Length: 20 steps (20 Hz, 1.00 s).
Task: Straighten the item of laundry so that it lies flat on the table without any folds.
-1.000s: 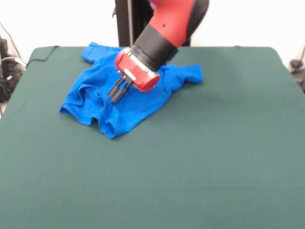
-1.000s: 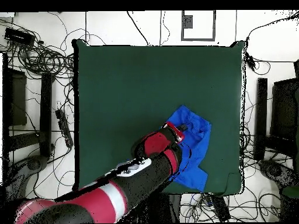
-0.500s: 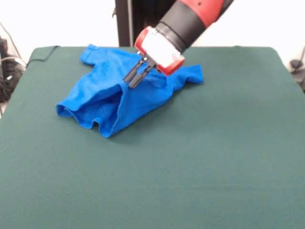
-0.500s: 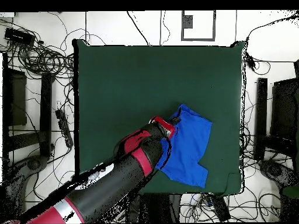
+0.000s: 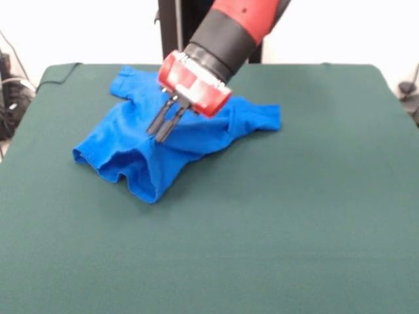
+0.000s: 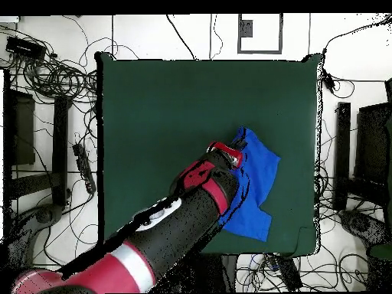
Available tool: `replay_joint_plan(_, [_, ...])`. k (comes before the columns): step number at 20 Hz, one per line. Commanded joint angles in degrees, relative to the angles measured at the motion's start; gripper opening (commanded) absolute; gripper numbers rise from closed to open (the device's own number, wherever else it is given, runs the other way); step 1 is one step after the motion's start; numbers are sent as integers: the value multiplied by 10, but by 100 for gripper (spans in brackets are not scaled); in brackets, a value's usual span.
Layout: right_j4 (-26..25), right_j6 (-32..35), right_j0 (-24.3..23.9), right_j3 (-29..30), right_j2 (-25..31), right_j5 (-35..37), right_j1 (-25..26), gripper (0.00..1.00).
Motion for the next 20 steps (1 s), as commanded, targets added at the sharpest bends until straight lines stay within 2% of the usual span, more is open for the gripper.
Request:
replay_joint_plan(1, [-55,-5,-31,-61,148,-61,5,0])
replay_joint_plan(4, [-112,4,-71,-65,217,-90,-12,0])
replay_joint_plan(11, [-93,27,-69,-56,218,-89,-10,0])
replay_joint_plan(12, [-93,24,-70,-55,219,-94,-11,100])
replay_joint_plan(17, [-65,30,-57,-56,195,-112,2,100])
replay_joint_plan(19, [-28,35,-35,-55,159,-113,19,100])
replay_joint_plan(20, [-8,49,-28,-47,151,-91,18,100])
